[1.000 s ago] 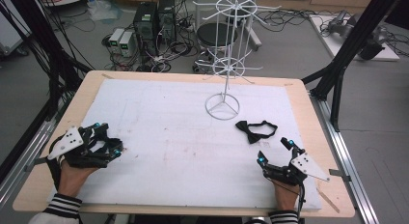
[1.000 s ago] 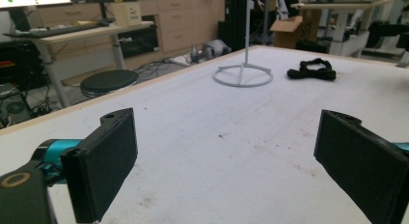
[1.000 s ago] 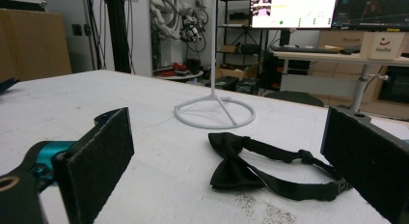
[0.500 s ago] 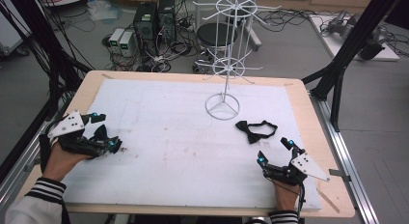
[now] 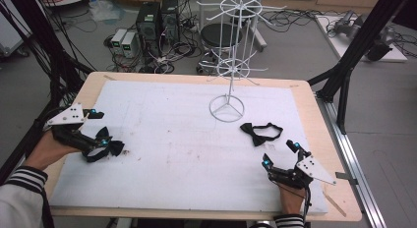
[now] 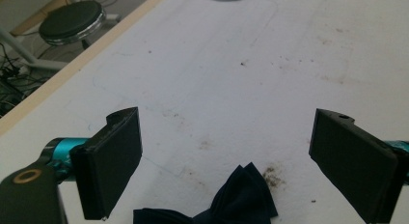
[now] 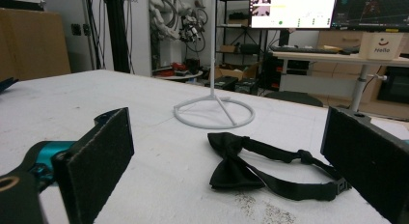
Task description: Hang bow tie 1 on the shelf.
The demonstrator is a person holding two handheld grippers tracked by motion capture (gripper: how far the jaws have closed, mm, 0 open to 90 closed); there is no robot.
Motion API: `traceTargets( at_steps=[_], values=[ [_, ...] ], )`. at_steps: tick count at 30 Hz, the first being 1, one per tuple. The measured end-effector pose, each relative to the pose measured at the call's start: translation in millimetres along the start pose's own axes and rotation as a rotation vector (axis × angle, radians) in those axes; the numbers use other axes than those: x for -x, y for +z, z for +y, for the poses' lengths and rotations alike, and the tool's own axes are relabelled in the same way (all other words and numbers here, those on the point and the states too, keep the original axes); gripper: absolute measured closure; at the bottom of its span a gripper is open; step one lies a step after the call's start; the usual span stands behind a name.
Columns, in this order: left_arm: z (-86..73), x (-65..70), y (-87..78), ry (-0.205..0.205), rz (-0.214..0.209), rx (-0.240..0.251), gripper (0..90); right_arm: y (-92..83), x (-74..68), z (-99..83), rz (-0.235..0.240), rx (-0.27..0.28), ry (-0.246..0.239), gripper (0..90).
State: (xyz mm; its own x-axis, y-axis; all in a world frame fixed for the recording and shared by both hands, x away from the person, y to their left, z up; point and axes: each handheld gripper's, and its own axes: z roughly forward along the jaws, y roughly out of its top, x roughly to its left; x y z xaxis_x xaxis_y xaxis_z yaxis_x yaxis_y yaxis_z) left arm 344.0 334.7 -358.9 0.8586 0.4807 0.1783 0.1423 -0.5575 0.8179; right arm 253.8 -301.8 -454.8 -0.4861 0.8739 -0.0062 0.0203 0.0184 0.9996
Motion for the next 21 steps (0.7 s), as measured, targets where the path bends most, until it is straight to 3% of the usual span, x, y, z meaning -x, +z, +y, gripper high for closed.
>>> traceTargets(
  at_steps=[5,9,13,17,21],
  values=[
    [2.4,-14.7,3.1,0.004,-0.053,-0.042,12.0,0.0,0.0,0.0,0.000,0.000,0.003,3.8],
    [1.4,-22.5,4.9,0.008,-0.066,-0.067,12.0,-0.1,0.0,0.0,0.000,0.001,0.003,3.8],
    [0.5,-32.4,8.2,0.039,-0.083,-0.109,12.0,-0.2,-0.2,-0.1,-0.002,0.004,0.007,3.8],
    [-0.6,-42.0,11.0,0.032,-0.104,-0.126,11.9,-0.3,-0.3,-0.1,-0.002,0.005,0.008,3.8],
    [-3.6,-51.0,14.6,0.039,-0.122,-0.176,12.0,-0.1,0.2,-0.2,-0.004,0.007,0.003,3.8]
  ],
)
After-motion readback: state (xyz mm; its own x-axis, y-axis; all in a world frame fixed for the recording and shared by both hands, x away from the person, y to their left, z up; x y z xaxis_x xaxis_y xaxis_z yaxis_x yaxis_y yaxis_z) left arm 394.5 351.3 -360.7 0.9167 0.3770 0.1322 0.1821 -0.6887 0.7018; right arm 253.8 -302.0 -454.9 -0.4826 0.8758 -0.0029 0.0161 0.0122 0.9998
